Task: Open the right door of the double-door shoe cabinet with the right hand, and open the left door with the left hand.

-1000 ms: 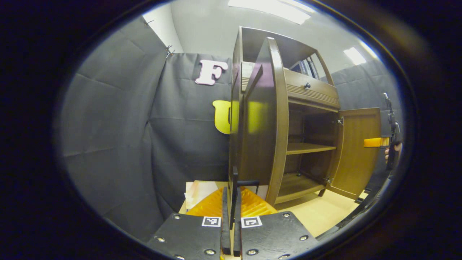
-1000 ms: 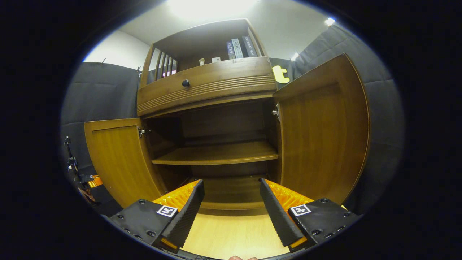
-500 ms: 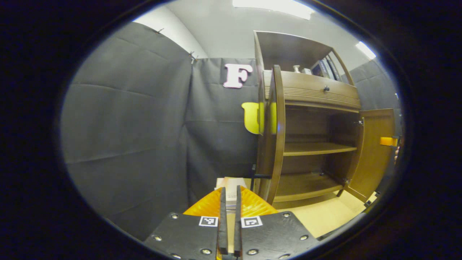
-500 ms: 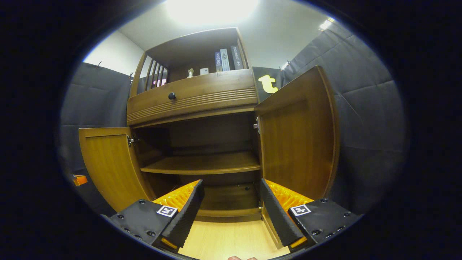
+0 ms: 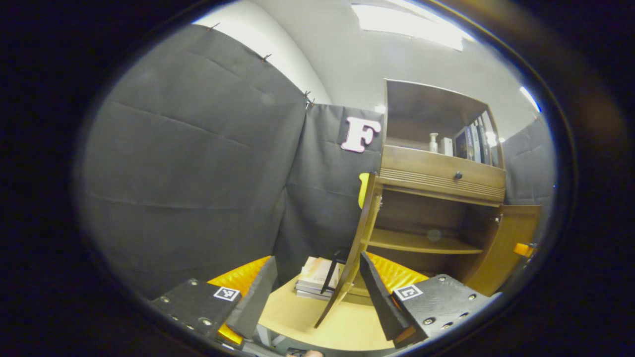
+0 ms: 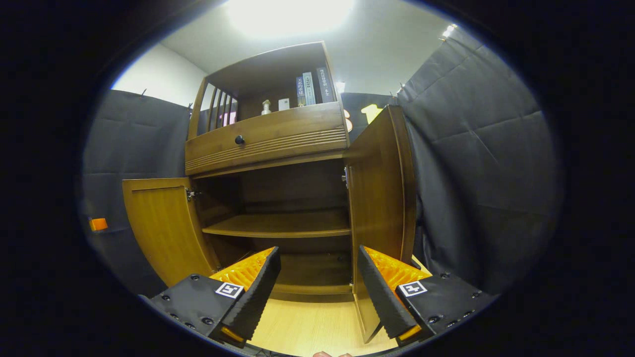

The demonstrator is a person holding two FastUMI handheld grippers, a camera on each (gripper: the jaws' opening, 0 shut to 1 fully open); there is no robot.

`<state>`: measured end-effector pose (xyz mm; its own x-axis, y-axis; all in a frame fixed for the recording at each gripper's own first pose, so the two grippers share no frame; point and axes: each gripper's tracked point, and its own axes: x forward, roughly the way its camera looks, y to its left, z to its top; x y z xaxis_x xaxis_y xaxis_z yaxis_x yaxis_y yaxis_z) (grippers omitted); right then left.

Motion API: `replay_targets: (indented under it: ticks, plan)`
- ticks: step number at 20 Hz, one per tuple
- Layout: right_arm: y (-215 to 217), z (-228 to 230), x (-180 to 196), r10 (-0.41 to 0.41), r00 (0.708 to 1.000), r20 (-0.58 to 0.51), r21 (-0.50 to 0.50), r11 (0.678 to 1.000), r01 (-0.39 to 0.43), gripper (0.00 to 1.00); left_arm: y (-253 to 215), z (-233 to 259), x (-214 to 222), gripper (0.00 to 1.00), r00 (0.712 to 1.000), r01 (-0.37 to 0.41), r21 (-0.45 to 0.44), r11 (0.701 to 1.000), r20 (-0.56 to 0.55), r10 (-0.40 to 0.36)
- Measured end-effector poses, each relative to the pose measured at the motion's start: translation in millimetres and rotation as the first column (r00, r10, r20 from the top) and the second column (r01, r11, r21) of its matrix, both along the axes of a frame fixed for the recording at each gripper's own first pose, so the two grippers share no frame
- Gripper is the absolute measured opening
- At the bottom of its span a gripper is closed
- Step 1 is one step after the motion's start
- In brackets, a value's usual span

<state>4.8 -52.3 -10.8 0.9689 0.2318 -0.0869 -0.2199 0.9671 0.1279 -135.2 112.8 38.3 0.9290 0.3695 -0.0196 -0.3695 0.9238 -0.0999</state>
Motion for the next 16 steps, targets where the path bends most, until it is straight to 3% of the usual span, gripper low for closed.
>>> replay_targets:
  ticks: [3, 5, 10, 14, 16]
  plan:
    - [1.2, -3.7, -12.2, 0.057, 0.998, -0.023, 0.008, 0.998, -0.057, 0.98, -37.6, 0.4, 5.8, 0.95, 1.0, 0.007, 0.048, 0.999, -0.021, -0.006]
    - [-2.4, -5.2, -22.4, 0.074, 0.997, -0.029, 0.004, 0.997, -0.074, 0.98, -72.6, -7.0, 12.3, 0.96, 0.998, 0.052, 0.055, 0.997, -0.037, -0.05]
    - [-17.4, -7.8, -33.6, 0.028, 0.999, -0.03, -0.012, 1.0, -0.029, 0.98, -136.0, -18.2, 51.5, 0.96, 0.989, 0.147, -0.053, 0.988, -0.012, -0.148]
    - [-20.9, 0.7, -32.7, -0.026, 1.0, -0.017, -0.014, 1.0, 0.025, 0.98, -156.2, -9.9, 89.3, 0.96, 0.974, 0.224, 0.083, 0.971, -0.037, -0.221]
    - [-19.2, 4.9, -31.6, -0.06, 0.998, -0.008, -0.019, 0.998, 0.06, 0.98, -167.2, -5.3, 104.5, 0.96, 0.962, 0.272, 0.097, 0.957, -0.023, -0.271]
